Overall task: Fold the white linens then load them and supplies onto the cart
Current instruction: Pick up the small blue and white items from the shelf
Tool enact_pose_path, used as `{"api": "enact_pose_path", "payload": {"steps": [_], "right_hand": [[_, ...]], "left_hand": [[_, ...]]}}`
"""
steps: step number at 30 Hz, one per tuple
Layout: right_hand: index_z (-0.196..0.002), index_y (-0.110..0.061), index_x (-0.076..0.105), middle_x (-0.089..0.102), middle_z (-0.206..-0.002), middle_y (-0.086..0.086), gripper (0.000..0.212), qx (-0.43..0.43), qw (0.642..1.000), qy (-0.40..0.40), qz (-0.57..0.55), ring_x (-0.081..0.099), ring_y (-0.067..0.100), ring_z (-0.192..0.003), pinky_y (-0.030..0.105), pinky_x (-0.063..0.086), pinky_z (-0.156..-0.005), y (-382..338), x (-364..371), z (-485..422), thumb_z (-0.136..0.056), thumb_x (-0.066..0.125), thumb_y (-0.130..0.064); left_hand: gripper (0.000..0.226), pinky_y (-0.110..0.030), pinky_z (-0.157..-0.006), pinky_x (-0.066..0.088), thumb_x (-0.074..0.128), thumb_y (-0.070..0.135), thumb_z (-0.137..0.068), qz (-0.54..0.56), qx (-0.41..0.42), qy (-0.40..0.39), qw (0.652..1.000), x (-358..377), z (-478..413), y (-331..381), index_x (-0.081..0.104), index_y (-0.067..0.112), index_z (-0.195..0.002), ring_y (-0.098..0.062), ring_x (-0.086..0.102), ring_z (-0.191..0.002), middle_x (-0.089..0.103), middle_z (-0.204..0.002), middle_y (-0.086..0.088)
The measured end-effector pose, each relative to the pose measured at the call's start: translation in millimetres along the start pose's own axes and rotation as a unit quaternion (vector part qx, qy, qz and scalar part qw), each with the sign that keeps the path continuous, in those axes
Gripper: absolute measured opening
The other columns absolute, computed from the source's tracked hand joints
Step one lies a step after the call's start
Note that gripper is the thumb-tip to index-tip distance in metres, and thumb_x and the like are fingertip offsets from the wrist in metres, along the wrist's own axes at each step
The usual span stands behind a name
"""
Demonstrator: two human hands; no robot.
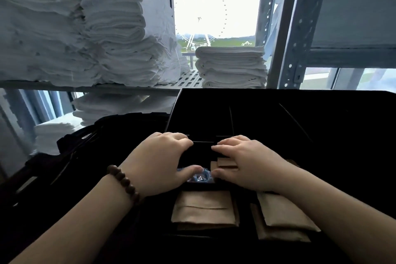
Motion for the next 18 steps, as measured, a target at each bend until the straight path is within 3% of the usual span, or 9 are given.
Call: {"api": "enact_pose_path", "payload": {"steps": [8,18], "right_hand": [[-0.13,-0.03,0.054,0.055,-0.129,-0.014,0.048,0.088,0.986,0.144,-0.014,0.044,0.009,-0.121,0.031,0.039,-0.102,8,-38,55,-0.09,0.049,-0.055],[-0.122,-0.026,0.062,0.058,-0.121,-0.012,0.039,0.254,0.941,0.222,0.011,0.05,0.01,-0.115,0.034,0.042,-0.097,56,-63,167,-0.09,0.053,-0.047]], "left_hand": [[0.059,-0.029,-0.101,0.037,0.042,0.066,-0.085,0.02,-0.04,0.08,0.996,-12,6,37,0.051,0.03,-0.131,-0.008,0.05,-0.118,0.054,-0.13,0.016],[0.054,-0.029,-0.098,0.038,0.044,0.06,-0.087,0.135,0.039,0.107,0.984,1,-21,150,0.053,0.027,-0.128,-0.01,0.05,-0.117,0.056,-0.125,0.012]]}}
Point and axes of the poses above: each hand's wrist, its own z-axis away from the middle knuckle, its own x-axis out of the palm, y = z × x, the point moved 6 cm from there along -z, towards the middle knuckle
